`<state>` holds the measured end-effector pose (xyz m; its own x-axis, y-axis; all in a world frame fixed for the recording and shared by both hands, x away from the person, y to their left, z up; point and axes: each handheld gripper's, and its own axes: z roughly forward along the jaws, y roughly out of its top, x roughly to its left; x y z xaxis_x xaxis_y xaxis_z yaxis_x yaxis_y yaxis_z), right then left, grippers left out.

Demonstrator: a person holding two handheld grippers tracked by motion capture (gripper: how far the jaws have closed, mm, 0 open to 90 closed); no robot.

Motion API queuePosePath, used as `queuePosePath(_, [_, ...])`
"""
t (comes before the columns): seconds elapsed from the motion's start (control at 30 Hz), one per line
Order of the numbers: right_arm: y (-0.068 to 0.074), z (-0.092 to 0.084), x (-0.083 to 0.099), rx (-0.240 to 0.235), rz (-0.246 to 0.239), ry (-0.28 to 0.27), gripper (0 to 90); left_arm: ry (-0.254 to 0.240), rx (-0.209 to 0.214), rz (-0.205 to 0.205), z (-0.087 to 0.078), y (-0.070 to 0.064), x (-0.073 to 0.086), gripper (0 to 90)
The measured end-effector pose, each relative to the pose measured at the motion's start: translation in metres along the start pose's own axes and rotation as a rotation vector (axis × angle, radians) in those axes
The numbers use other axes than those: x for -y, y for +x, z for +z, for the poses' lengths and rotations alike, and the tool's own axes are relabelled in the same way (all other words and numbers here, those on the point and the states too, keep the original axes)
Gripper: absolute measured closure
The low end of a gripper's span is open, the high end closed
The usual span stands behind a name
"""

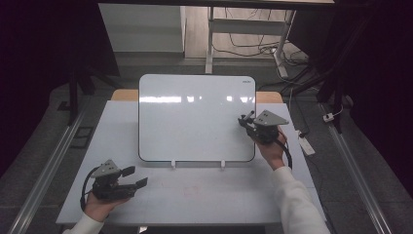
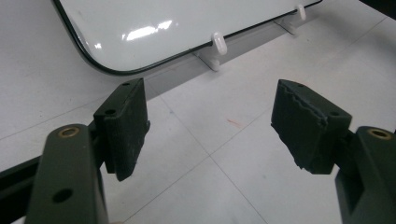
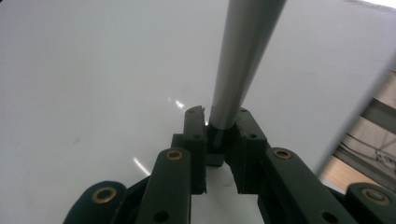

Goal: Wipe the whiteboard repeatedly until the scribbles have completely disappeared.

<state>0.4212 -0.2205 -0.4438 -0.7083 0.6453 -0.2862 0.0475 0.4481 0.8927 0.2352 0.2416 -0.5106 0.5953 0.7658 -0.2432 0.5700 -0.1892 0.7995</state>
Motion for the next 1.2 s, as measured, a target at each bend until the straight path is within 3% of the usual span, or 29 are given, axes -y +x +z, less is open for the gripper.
queuePosePath(0.03, [0.000, 0.000, -0.001, 0.008, -0.014, 0.005, 77.6, 0.001, -0.001, -0.001, 0.000, 0.000, 0.000, 27.7])
queuePosePath(0.13, [-0.016, -0.001, -0.006, 0.078, 0.050, -0.027, 77.6, 0.001, -0.003, -0.001, 0.000, -0.002, 0.000, 27.7])
queuePosePath(0.2, [-0.026, -0.002, -0.008, 0.096, 0.084, -0.037, 77.6, 0.000, -0.003, 0.005, 0.000, -0.002, 0.000, 27.7])
queuePosePath(0.27, [-0.024, -0.002, -0.007, 0.085, 0.077, -0.033, 77.6, 0.001, -0.003, 0.000, 0.000, -0.002, 0.000, 27.7])
queuePosePath(0.43, [0.001, -0.002, 0.004, -0.022, 0.011, 0.002, 77.6, -0.001, -0.005, -0.004, -0.001, 0.000, 0.001, 27.7])
queuePosePath(0.5, [-0.002, -0.004, 0.004, -0.001, 0.006, -0.003, 77.6, -0.002, -0.006, -0.005, -0.001, -0.001, 0.000, 27.7])
queuePosePath(0.63, [-0.015, -0.006, 0.003, 0.049, 0.076, -0.034, 77.6, 0.001, -0.003, 0.006, -0.001, -0.003, 0.000, 27.7])
queuePosePath(0.77, [-0.003, -0.006, 0.005, 0.013, 0.008, -0.004, 77.6, 0.000, -0.005, -0.002, -0.001, -0.001, 0.000, 27.7])
queuePosePath(0.93, [-0.012, -0.013, 0.011, 0.049, 0.075, -0.021, 77.6, -0.001, -0.003, 0.005, -0.001, -0.003, 0.000, 27.7])
queuePosePath(1.0, [-0.005, -0.013, 0.012, 0.020, 0.040, -0.004, 77.6, -0.002, -0.004, 0.002, -0.001, -0.003, 0.000, 27.7])
queuePosePath(1.07, [-0.002, -0.012, 0.011, 0.022, 0.013, 0.006, 77.6, 0.002, -0.003, -0.001, 0.000, -0.002, 0.000, 27.7])
queuePosePath(1.2, [-0.015, -0.012, 0.009, 0.070, 0.089, -0.034, 77.5, 0.002, -0.003, 0.008, 0.000, -0.004, 0.000, 27.7])
